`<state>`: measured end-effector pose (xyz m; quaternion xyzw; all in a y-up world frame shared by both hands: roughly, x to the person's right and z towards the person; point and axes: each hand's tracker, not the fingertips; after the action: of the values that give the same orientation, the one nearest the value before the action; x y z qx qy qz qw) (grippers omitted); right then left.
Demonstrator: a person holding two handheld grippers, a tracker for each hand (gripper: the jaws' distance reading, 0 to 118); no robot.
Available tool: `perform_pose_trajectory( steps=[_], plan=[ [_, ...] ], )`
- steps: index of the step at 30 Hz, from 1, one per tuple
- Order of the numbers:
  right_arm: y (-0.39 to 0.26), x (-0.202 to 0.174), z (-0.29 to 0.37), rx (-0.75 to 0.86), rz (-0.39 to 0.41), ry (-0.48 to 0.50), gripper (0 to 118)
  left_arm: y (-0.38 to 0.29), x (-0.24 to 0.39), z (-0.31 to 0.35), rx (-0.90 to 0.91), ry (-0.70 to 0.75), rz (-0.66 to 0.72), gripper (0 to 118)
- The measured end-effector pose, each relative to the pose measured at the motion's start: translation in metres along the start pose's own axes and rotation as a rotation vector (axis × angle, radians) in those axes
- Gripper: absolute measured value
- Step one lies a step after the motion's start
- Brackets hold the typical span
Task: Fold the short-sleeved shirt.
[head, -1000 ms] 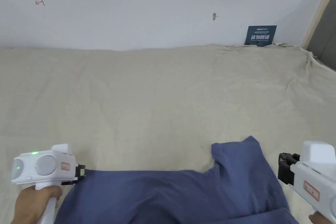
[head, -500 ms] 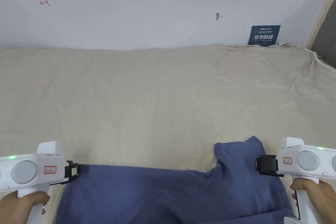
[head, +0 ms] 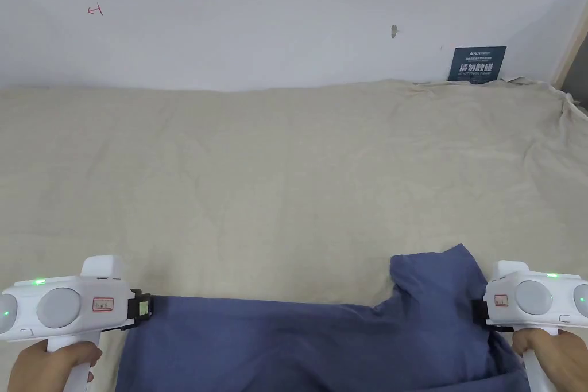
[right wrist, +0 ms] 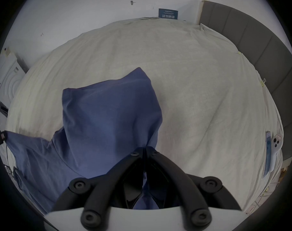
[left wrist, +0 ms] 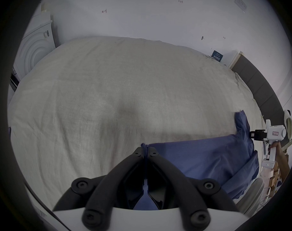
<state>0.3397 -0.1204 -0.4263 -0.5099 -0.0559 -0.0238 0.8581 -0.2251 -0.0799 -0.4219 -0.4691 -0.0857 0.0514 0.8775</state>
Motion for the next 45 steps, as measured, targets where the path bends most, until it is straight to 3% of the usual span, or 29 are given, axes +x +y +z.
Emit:
perform_pose_trajectory(
  steps=[11,20,32,45],
  plan=[
    [-0.015,0.005,0.101,0.186,0.036,0.134,1,-0.016,-0.006,0.028,0.045,0.009,0.032,0],
    [-0.059,0.026,0.169,0.258,0.051,0.221,1,-0.055,-0.022,0.088,0.082,0.0,0.065,0],
    [-0.14,0.066,0.15,0.15,0.035,0.217,1,-0.15,-0.023,0.106,-0.023,0.001,0.099,0],
    [-0.189,0.048,0.096,-0.033,-0.083,0.129,1,-0.19,-0.026,0.063,-0.156,0.063,0.083,0]
  ],
)
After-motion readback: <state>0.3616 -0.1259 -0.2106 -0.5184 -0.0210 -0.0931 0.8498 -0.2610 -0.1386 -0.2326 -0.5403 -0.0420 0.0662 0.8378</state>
